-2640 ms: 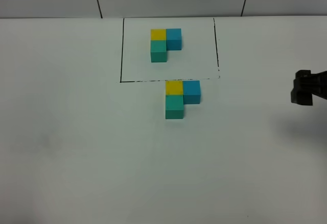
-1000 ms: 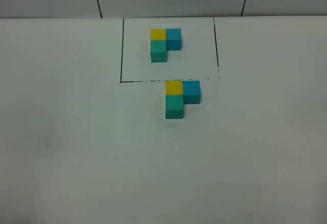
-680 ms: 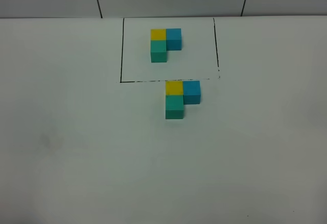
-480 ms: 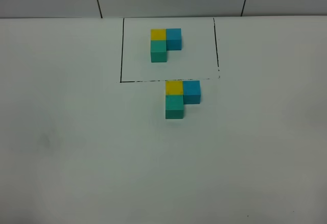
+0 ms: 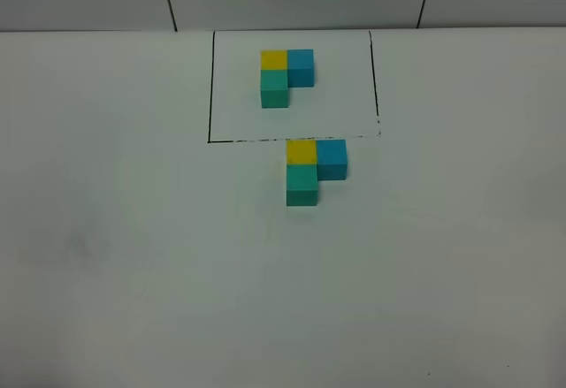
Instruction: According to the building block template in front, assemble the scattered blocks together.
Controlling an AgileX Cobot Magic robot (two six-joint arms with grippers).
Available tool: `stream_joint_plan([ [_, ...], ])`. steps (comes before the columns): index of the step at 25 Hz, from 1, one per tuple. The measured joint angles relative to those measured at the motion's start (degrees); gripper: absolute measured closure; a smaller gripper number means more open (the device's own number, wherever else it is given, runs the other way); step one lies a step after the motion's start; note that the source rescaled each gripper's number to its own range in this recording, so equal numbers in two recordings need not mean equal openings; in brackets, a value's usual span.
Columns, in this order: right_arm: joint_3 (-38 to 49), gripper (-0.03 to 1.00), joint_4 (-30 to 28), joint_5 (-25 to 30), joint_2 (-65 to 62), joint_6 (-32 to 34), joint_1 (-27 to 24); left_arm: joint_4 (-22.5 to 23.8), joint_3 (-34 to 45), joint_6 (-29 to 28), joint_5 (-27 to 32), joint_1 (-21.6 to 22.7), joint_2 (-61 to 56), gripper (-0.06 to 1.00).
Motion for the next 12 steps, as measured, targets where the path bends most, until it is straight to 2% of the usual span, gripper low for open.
stream_joint_plan([
  [4,0.0,0.16,0.92,0.0,0.0,-1.45,-3.57,0.0,0.0,0.0,0.0,0.0,0.0,0.32],
  [12,0.0,0.19,1.59,0.0,0.0,-1.7,-3.95,0.0,0.0,0.0,0.0,0.0,0.0,0.32],
])
